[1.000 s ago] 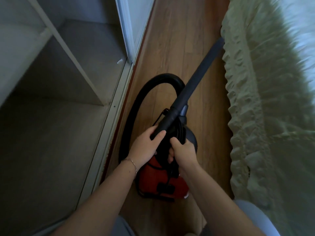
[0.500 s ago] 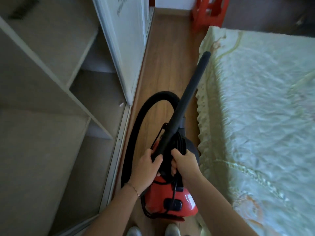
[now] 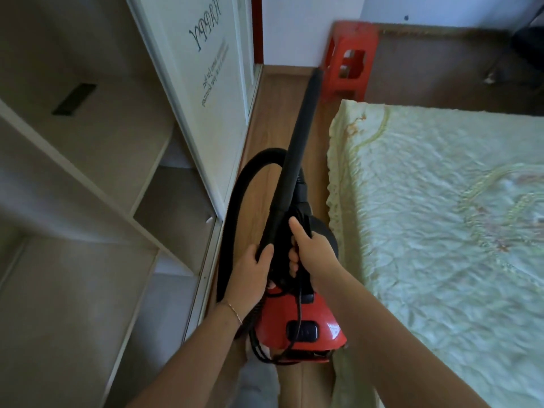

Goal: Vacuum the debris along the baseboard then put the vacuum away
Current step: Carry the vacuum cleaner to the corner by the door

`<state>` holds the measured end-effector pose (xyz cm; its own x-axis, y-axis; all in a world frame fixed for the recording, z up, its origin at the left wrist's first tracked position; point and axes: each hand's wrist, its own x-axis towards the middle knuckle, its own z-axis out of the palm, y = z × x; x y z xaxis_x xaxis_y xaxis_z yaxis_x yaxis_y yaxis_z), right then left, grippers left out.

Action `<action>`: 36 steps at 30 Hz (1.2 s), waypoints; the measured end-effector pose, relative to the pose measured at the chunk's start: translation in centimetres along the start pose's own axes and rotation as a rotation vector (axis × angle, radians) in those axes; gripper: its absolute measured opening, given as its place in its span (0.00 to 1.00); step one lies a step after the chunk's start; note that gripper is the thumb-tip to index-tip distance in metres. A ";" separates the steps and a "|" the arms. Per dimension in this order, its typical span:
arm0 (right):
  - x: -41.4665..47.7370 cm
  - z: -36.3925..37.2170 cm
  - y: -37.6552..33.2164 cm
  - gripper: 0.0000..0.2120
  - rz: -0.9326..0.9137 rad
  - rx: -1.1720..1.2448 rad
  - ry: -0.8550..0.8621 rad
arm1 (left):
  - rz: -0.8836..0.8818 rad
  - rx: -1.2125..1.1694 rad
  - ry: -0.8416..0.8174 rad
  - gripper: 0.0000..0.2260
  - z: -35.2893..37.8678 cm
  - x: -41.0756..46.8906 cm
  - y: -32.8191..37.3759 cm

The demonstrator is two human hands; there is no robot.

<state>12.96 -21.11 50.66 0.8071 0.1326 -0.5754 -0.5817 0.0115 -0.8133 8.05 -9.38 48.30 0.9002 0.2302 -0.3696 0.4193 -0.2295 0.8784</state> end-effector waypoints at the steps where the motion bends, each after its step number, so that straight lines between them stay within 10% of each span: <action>1: 0.8 0.1 -0.9 0.21 0.002 0.005 0.003 | 0.004 0.005 0.006 0.13 -0.1 1.2 0.6; 36: 47.7 -6.9 -40.4 0.10 -0.103 0.041 -0.086 | -0.059 -0.104 -0.066 0.16 5.8 58.1 33.0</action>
<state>75.66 -22.13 55.43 0.8523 0.2132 -0.4776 -0.5009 0.0698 -0.8627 74.90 -9.05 54.07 0.8814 0.1765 -0.4381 0.4608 -0.1173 0.8797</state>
